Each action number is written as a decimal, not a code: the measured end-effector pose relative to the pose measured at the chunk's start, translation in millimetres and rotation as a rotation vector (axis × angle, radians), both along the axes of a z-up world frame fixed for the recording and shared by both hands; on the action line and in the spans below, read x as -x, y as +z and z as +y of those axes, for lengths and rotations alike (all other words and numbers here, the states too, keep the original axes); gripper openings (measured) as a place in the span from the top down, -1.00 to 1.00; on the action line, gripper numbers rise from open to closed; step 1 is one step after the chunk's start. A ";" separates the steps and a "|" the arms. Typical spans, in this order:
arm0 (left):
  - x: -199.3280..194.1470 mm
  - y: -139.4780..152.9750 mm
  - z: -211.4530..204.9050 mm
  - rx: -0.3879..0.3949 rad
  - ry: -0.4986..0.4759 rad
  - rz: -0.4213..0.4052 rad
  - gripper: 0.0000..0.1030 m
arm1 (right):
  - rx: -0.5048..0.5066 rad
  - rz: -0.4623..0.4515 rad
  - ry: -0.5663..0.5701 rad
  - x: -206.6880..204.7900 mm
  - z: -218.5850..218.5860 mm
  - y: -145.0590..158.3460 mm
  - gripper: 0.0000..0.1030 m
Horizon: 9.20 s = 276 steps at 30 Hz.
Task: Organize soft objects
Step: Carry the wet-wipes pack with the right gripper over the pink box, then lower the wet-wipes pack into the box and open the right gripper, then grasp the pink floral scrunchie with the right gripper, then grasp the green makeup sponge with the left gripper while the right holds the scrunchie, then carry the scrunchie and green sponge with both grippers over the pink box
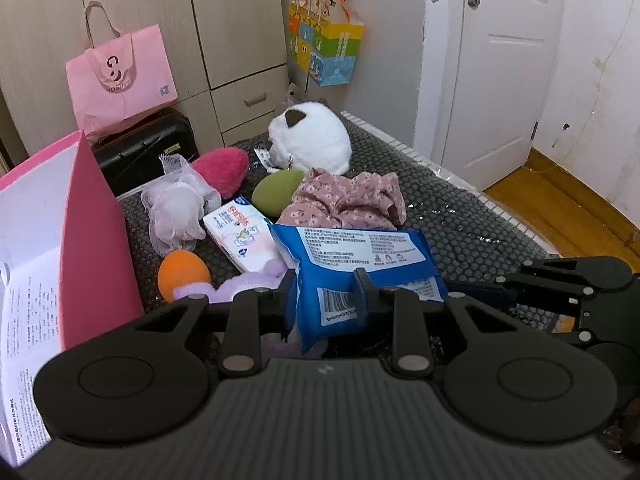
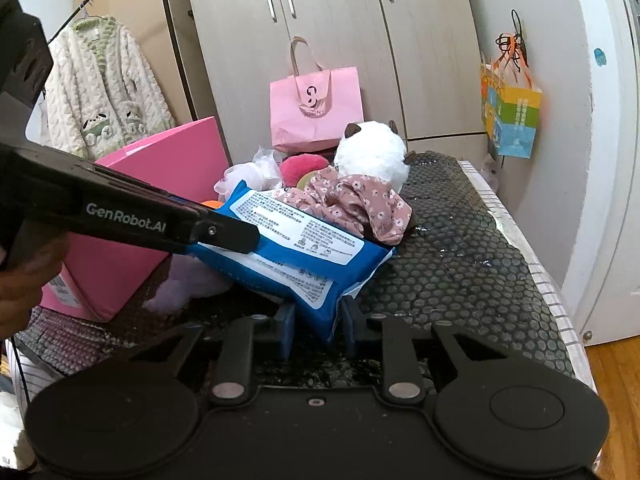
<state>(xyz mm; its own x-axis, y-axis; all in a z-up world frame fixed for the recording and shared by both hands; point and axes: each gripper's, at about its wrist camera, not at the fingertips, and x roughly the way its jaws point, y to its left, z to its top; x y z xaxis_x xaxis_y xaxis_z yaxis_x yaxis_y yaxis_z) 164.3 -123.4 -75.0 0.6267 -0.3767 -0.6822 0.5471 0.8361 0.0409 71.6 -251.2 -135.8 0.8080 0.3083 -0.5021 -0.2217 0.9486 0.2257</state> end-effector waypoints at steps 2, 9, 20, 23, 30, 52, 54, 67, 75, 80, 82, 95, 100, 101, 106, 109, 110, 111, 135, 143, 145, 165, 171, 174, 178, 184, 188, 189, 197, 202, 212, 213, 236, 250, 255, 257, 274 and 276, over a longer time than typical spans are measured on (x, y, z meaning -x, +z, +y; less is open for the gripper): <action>1.7 4.5 2.0 0.010 -0.007 -0.005 0.48 | -0.009 0.005 0.000 1.0 -0.4 3.6 0.45; 10.8 17.2 12.3 0.042 -0.012 0.025 0.48 | -0.017 0.048 0.024 8.7 0.3 24.4 0.45; 37.2 32.8 35.1 0.083 -0.011 0.070 0.47 | 0.034 0.105 0.109 27.4 12.0 52.7 0.45; 43.7 32.9 43.3 0.094 0.004 0.104 0.47 | 0.051 0.142 0.133 30.3 19.4 57.2 0.45; 63.9 38.8 73.6 0.131 0.052 0.166 0.47 | 0.087 0.184 0.225 42.7 40.4 70.6 0.45; 107.8 78.6 199.4 0.217 0.300 0.326 0.45 | 0.100 0.278 0.601 37.0 140.4 121.5 0.45; 110.3 83.5 207.7 0.231 0.316 0.310 0.45 | 0.101 0.266 0.618 34.7 147.7 126.6 0.45; 67.6 114.5 236.8 0.272 0.328 0.173 0.44 | 0.128 0.148 0.576 -15.5 178.4 162.5 0.44; -4.0 87.8 251.2 0.271 0.360 0.217 0.44 | 0.169 0.166 0.536 -73.2 201.6 143.5 0.44; -32.1 63.4 253.2 0.259 0.364 0.230 0.44 | 0.233 0.165 0.524 -93.9 215.8 129.5 0.44; -42.8 56.8 252.0 0.243 0.368 0.232 0.44 | 0.266 0.170 0.525 -100.6 222.3 122.6 0.45; -63.0 37.3 236.0 0.149 0.335 0.199 0.17 | 0.395 0.189 0.564 -113.9 236.4 105.6 0.40; -61.2 38.4 231.5 0.113 0.299 0.198 -0.01 | 0.383 0.181 0.552 -116.0 233.8 112.0 0.32; -58.9 40.4 231.3 0.101 0.301 0.189 -0.07 | 0.370 0.181 0.557 -114.3 230.3 115.0 0.29; -47.1 53.8 233.7 0.078 0.314 0.171 -0.16 | 0.324 0.179 0.552 -103.7 212.1 126.8 0.21; -35.9 63.9 233.4 0.074 0.321 0.150 -0.23 | 0.285 0.176 0.551 -94.5 199.7 135.7 0.18; -31.3 67.5 233.4 0.075 0.321 0.147 -0.24 | 0.272 0.173 0.553 -90.6 195.6 139.3 0.17; -26.9 70.4 232.8 0.078 0.318 0.148 -0.25 | 0.261 0.170 0.556 -87.2 191.9 142.9 0.15; 84.3 130.5 188.6 0.042 0.155 0.048 -0.66 | 0.214 0.051 0.578 17.3 116.9 187.6 -0.04; 90.2 114.5 143.5 0.030 0.029 0.070 -0.78 | 0.183 0.034 0.530 39.2 82.7 173.7 -0.34; 91.0 109.5 132.1 0.035 0.003 0.072 -0.81 | 0.176 0.028 0.521 45.7 74.1 169.4 -0.44; 61.6 57.5 46.3 0.126 -0.065 0.117 -0.81 | 0.216 0.061 0.404 26.4 20.4 86.3 -0.65; 45.5 40.1 32.6 0.119 -0.042 0.123 -0.78 | 0.233 0.032 0.365 7.0 11.2 62.9 -0.66; 37.0 32.1 27.7 0.119 -0.018 0.121 -0.77 | 0.242 0.034 0.345 -5.9 7.7 51.9 -0.66; 26.9 25.6 18.3 0.106 0.008 0.076 -0.76 | 0.233 0.036 0.315 -22.5 1.4 42.3 -0.66; 8.3 19.0 6.6 0.138 0.017 0.081 -0.75 | 0.216 0.004 0.248 -48.7 -10.1 36.2 -0.66; -11.1 17.0 -2.4 0.170 0.054 0.066 -0.57 | 0.185 -0.006 0.215 -71.0 -14.5 31.1 -0.69; -18.5 17.1 -4.0 0.185 0.073 0.063 -0.50 | 0.175 -0.001 0.204 -77.2 -15.3 29.8 -0.69; -82.0 8.3 -11.5 0.268 0.235 0.123 -0.21 | 0.098 0.082 0.223 -117.7 -8.8 19.4 -0.80; -100.8 -5.4 -17.5 0.237 0.304 0.142 -0.04 | 0.059 0.120 0.211 -124.4 -14.2 13.1 -0.58; -100.8 -11.1 -42.5 0.131 0.253 0.040 -0.04 | 0.059 0.116 0.208 -113.0 -36.9 16.7 0.52; -101.5 -12.5 -45.0 0.121 0.249 0.037 -0.04 | 0.065 0.116 0.210 -113.1 -36.1 15.6 0.52; -97.6 -28.3 -56.5 -0.017 0.239 -0.050 0.28 | 0.096 0.153 0.134 -95.0 -32.2 9.7 0.55; -46.1 3.0 -27.9 0.120 0.162 -0.033 0.28 | 0.106 0.144 0.123 -66.8 -32.2 27.6 0.68; -24.3 14.6 -12.1 0.195 0.081 0.042 0.28 | 0.117 0.158 0.141 -48.1 -30.9 39.6 0.68; -19.2 17.3 -4.3 0.221 0.054 0.098 0.28 | 0.126 0.168 0.144 -41.0 -29.7 43.7 0.67; 56.7 32.6 76.7 0.109 -0.019 0.264 0.28 | 0.161 0.252 0.376 21.3 23.6 70.0 0.67; 62.5 31.7 87.5 0.104 0.000 0.288 0.28 | 0.153 0.267 0.429 24.9 35.0 74.1 0.67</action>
<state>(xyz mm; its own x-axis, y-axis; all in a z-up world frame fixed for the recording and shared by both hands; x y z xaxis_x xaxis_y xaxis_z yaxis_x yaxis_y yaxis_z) 101.7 -35.9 -43.3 0.4125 -0.4537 -0.7900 0.5240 0.8275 -0.2016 46.7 -216.2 -61.7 0.4630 0.4898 -0.7387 -0.5508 0.8120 0.1931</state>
